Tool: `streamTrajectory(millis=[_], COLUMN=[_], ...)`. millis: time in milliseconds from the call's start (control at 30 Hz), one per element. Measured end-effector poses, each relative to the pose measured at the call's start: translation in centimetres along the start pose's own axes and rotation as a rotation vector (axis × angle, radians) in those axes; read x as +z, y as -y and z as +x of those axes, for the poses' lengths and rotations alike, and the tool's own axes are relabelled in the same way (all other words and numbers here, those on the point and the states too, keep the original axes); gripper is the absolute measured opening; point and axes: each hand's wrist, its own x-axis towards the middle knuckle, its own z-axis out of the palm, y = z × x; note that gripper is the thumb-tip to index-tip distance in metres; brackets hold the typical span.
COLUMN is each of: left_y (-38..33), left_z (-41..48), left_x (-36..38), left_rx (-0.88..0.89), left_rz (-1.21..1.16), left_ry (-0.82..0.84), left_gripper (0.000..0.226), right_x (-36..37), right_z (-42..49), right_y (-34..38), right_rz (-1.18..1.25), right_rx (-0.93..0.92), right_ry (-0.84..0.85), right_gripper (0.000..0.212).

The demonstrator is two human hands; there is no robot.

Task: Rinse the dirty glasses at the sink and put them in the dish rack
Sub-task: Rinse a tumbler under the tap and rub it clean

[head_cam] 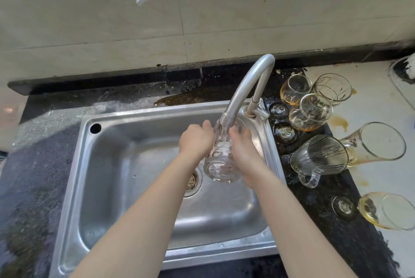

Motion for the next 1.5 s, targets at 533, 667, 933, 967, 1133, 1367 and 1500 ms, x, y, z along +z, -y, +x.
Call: streamTrajectory(millis=[533,667,933,967,1133,1367,1500], left_y=[2.7,3.1,4.2,4.7,5.8,7.7,8.4], left_z=[-1.6,-2.0,-2.5,-2.5,-2.4,-1.1,0.1], left_x=[-2.3,-2.4,-1.7,-1.3,-0.1,0.0,0.5], left_rx=[-0.358,-0.235,0.033,0.051,0.137,-0.138,-0.362], left_rz=[-0.823,-0.762,-0.609,-0.580,-0.615,-0.848,-0.885], left_ry=[0.132,0.183,0.238,0.241,0.293,0.296,0.388], left_gripper=[0.034,0.032,0.028,0.026,0.022,0.028,0.037], right_x=[3.8,3.3,2.1,1.6,0.1,-2.4,-3.8], right_z=[-0.4,0.4,0.3,0.2,0.1,-0.4,0.1], right_y=[0.9,1.0,-0.6,-0.6,-1.2,-0.2,0.9], right_rz=[-0.448,-0.108,0.141,0.141,0.081,-0.390,-0.753], right_rx=[-0.271,-0.168,-0.234,-0.257,-0.313,-0.390,-0.471], right_ry=[-0.088,-0.100,-0.161,-0.168,-0.152,-0.276,-0.438], right_gripper=[0.050,0.041,0.038,0.030,0.023,0.019,0.027])
